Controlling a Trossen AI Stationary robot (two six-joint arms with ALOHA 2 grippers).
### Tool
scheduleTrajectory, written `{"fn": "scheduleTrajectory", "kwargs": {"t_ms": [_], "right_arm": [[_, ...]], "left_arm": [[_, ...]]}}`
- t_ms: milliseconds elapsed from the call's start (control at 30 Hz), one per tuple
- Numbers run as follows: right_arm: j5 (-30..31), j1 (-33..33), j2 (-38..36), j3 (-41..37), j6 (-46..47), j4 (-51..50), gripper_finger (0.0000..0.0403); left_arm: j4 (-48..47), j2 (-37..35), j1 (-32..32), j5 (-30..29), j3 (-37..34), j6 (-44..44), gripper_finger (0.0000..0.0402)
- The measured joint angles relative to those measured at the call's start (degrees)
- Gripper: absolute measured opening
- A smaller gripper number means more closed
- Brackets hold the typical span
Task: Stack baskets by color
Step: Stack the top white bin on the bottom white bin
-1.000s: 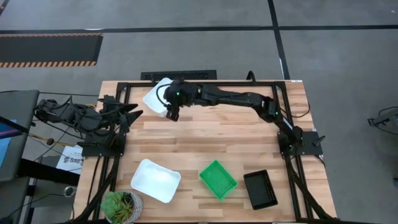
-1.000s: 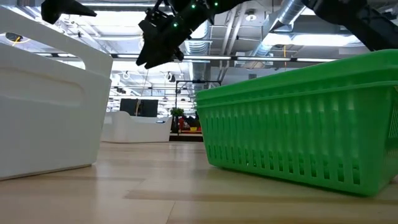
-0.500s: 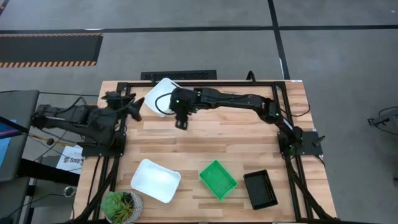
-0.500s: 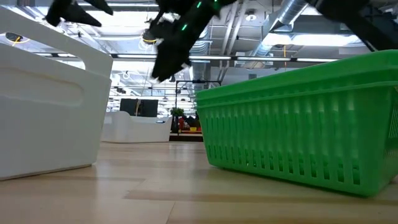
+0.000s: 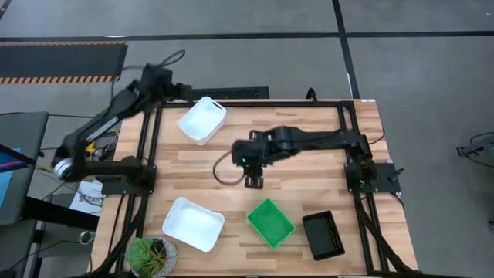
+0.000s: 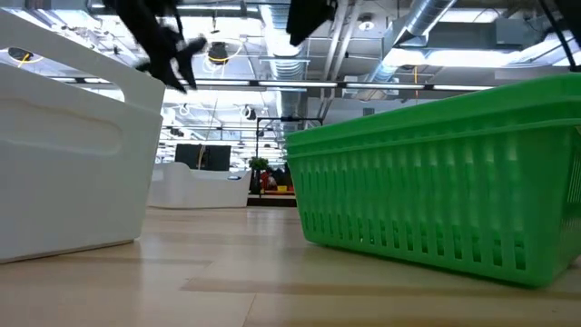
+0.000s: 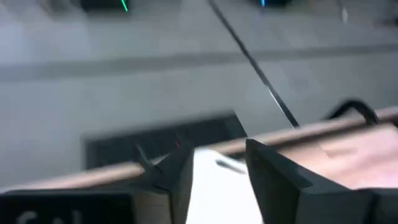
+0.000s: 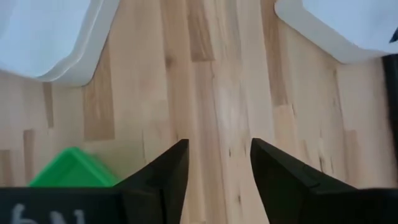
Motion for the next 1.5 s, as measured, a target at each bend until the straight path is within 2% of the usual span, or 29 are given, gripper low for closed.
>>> {"fn": "scheduleTrajectory", "kwargs": {"t_ms": [67,100,200,333,433,567,867,1267,1500], "right_arm": [[2.44,2.27,-0.63,0.00,0.94,-0.90,0.0192],[3.51,3.38,-0.89,0.00,1.05,-1.13,0.0191],[6.39,6.43,-1.24,-0.01,1.81,-1.85,0.0186],[7.63,9.41,-1.19,-0.01,4.05,-3.10,0.0179],[8.23,11.03,-1.19,-0.01,5.02,-3.65,0.0173],[10.33,12.91,-1.19,-0.01,5.80,-3.70,0.0165],[10.82,16.81,-1.19,-0.01,8.96,-5.16,0.0148],[11.11,21.36,-1.17,-0.03,14.38,-5.82,0.0127],[12.37,23.42,-1.17,-0.03,15.53,-5.84,0.0122]], "left_arm": [[0.09,5.80,8.00,12.50,1.48,-0.21,0.0112],[0.06,8.90,10.91,16.73,2.01,-0.44,0.0101],[0.44,17.94,14.47,21.16,4.00,-0.63,0.0070],[-2.11,27.48,13.94,19.41,8.37,-0.49,0.0028],[-5.74,33.04,12.18,13.54,12.86,-0.57,0.0005],[-11.54,38.82,11.29,4.96,18.61,-2.68,0.0002],[-14.24,46.35,10.66,3.22,21.93,-6.12,0.0000],[-18.03,46.96,10.70,2.63,22.37,-6.74,0.0000],[-22.13,46.95,10.23,7.72,23.37,-4.44,0.0000]]}}
